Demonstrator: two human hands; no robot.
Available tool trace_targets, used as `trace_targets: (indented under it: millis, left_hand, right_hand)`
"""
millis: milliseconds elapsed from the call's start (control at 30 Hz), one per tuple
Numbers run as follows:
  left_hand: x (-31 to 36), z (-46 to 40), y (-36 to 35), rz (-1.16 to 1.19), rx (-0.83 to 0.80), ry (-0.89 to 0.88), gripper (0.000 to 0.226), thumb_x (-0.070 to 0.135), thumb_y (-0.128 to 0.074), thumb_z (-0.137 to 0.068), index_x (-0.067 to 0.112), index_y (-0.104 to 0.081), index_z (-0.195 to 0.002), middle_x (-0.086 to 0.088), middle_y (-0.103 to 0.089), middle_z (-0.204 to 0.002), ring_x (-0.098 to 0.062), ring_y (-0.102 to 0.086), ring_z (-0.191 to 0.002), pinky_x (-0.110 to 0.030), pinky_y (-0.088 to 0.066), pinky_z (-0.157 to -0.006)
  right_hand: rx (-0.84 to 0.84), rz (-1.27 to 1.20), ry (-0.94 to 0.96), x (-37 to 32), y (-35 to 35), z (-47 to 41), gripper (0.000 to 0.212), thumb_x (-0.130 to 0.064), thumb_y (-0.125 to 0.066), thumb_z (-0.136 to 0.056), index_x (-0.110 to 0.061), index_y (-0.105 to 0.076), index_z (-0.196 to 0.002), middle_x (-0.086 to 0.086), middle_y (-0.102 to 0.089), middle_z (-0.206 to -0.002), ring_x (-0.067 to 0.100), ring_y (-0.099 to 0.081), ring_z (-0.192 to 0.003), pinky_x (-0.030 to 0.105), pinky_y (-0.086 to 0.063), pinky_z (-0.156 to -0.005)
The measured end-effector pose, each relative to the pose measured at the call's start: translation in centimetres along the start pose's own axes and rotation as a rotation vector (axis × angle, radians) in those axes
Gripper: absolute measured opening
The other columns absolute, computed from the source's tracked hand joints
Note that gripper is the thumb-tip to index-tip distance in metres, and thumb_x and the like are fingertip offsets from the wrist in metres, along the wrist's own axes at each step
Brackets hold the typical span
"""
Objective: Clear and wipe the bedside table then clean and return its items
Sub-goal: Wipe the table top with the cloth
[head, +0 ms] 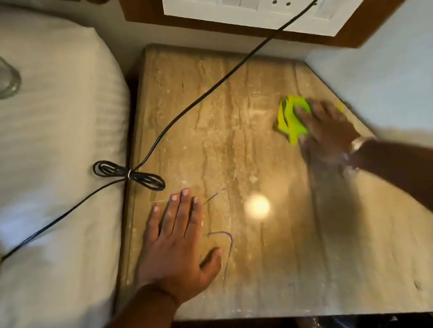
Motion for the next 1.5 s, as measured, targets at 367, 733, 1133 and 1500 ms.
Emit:
trace_targets:
  millis: [367, 733, 1133, 1500]
  left_hand:
    - [-0.2, -0.1, -0.6, -0.032, -0.008, 0.008, 0.097, 0.065, -0.046, -0.082, 0.009, -0.022, -0.157, -0.016, -0.020, -0.165, -0.032, -0.019, -0.152, -0.055, -0.010, -0.123]
    - [-0.1, -0.1, -0.7, -0.030, 0.008, 0.012, 0.097, 0.065, -0.045, -0.083, 0.008, -0.020, -0.158, -0.017, -0.016, -0.166, -0.032, -0.014, -0.154, -0.056, -0.011, -0.123]
    - [-0.1, 0.0, -0.6, -0.043, 0.011, 0.007, 0.096, 0.064, -0.043, -0.083, 0.007, -0.022, -0.157, -0.017, -0.018, -0.166, -0.032, -0.016, -0.153, -0.056, -0.012, -0.123]
    - [-0.4, 0.3, -0.3, -0.036, 0.028, 0.029, 0.102, 0.064, -0.044, -0.082, -0.003, -0.022, -0.155, -0.023, -0.017, -0.164, -0.037, -0.023, -0.151, -0.058, -0.024, -0.119]
  right_hand:
    - [-0.012, -0.077, 0.185, -13.1, -5.3, 20.2, 0.076, -0.041, -0.049, -0.082, -0.023, -0.021, -0.150, 0.012, -0.016, -0.158, 0.038, -0.010, -0.144, 0.057, -0.023, -0.110]
    - [0.000, -0.068, -0.537, 3.8, -2.0, 3.1, 0.062, -0.034, -0.029, -0.094, -0.007, -0.018, -0.149, 0.029, -0.012, -0.153, 0.041, -0.010, -0.142, 0.054, -0.010, -0.114]
    - [-0.131, 0.011, 0.062, -3.6, -6.5, 20.3, 0.075, -0.056, -0.035, -0.085, -0.030, -0.006, -0.150, 0.012, -0.013, -0.157, 0.038, -0.016, -0.142, 0.051, -0.018, -0.113]
    - [0.125, -0.242, -0.232, -12.4, -0.3, 0.3, 0.075, -0.062, -0.029, -0.087, -0.028, -0.004, -0.150, 0.012, 0.004, -0.159, 0.038, 0.005, -0.144, 0.052, 0.000, -0.114]
Point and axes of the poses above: each hand's wrist, its own z-axis away from the middle knuckle, its own y-axis out of the back of the hand, x = y × z, the point moved 4 cm from there along -z, towards the middle knuckle
